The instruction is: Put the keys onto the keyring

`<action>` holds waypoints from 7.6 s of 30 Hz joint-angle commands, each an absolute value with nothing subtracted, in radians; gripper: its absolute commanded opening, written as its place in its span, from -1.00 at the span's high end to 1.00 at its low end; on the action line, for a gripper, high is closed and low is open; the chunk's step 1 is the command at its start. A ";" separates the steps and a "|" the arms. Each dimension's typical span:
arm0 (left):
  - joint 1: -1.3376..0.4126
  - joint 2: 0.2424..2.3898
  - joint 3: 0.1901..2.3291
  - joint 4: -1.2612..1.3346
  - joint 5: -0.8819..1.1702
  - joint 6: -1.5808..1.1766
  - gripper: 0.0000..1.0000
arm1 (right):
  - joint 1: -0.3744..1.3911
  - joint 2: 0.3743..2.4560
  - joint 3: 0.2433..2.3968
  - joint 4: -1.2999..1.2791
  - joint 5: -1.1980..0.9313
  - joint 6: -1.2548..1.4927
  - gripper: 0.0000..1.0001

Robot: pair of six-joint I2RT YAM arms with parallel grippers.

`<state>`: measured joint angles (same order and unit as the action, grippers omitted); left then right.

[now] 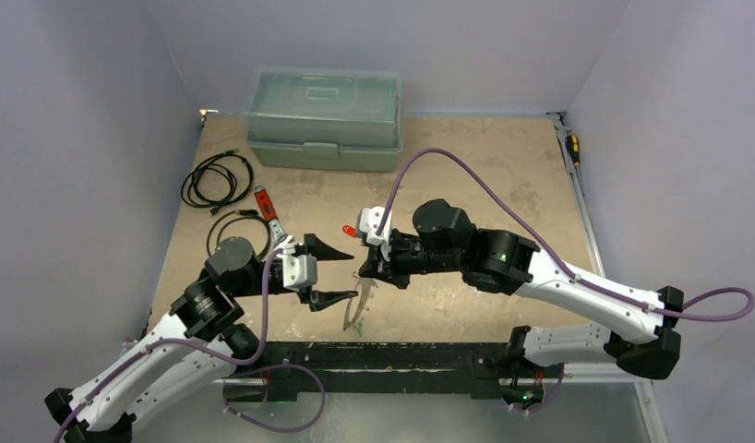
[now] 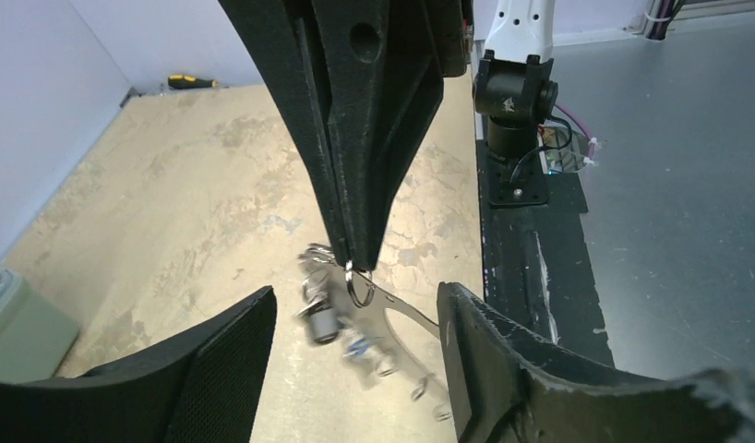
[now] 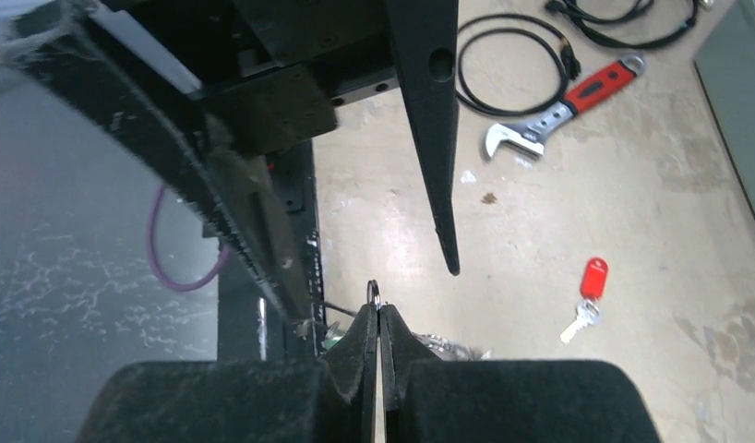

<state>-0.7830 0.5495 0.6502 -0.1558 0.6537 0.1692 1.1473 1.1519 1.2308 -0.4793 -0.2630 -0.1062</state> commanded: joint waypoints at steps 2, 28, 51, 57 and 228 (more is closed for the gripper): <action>-0.782 0.554 0.669 -0.136 0.618 0.162 -0.46 | 1.155 1.158 1.312 -0.550 -0.098 -0.067 1.00; -0.785 0.738 0.759 -0.164 0.627 0.252 -0.72 | 1.201 1.205 1.430 -0.762 -0.108 -0.188 1.00; -0.785 0.726 0.660 0.031 0.798 0.174 0.31 | 1.208 1.173 1.402 -0.706 -0.122 -0.188 1.00; -0.784 0.742 0.651 0.053 0.808 0.150 0.54 | 1.210 1.175 1.394 -0.690 -0.130 -0.191 1.00; -0.763 0.697 0.578 0.078 0.794 0.076 -0.24 | 1.278 1.287 1.482 -0.958 0.044 -0.153 1.00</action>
